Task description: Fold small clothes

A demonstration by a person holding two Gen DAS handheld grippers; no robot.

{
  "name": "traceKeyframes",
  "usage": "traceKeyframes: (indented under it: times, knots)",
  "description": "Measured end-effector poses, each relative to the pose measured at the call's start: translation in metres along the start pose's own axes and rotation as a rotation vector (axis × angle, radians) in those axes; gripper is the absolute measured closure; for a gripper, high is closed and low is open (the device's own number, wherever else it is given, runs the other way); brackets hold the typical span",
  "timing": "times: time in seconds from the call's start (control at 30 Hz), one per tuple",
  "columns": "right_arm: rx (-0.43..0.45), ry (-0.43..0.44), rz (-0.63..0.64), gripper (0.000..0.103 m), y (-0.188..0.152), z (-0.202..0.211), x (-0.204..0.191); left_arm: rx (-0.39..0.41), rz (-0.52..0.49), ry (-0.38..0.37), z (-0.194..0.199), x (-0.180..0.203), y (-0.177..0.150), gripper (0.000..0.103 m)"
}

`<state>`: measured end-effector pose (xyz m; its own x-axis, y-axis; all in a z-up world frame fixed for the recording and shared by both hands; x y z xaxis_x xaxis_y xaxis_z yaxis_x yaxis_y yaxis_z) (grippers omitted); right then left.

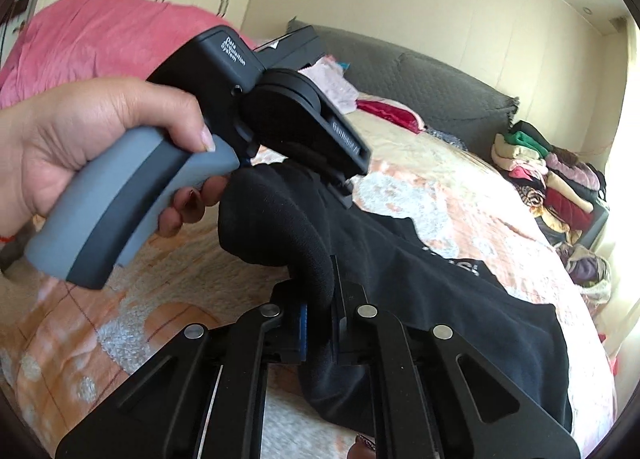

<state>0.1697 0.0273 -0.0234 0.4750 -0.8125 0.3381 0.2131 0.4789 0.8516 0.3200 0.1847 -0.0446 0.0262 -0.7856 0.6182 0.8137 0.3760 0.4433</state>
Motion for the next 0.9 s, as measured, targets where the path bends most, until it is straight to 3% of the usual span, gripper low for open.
traceKeyframes:
  times: [0.07,0.2,0.43,0.9]
  knots:
    - [0.002,-0.013,-0.037,0.097,-0.001,0.005,0.011,0.009,-0.040,0.016,-0.002,0.017,0.002,0.075]
    - [-0.001,-0.023,-0.148,0.097,-0.004,0.012,0.041,0.025,-0.113,0.030,-0.002,0.052,0.007,0.082]
    - [-0.017,-0.036,-0.340,0.097,-0.016,0.027,0.092,0.022,-0.242,0.048,-0.017,0.117,0.009,0.082]
    - [-0.074,-0.112,-0.495,0.097,-0.060,0.044,0.164,-0.041,-0.365,0.071,-0.084,0.202,-0.009,0.082]
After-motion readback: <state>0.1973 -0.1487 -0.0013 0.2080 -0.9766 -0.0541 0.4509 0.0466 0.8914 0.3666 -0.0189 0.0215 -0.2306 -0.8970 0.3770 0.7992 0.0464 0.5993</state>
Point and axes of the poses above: each gripper's, at about its wrist camera, not at the fingertips, and z roughly against the way its jaws point, x to its right, y to its top, the point moved 6 cm from there along -z, roughly the way its jaws point, and after that the axes turned 15 degrees about -y, right-handed, at the moved point
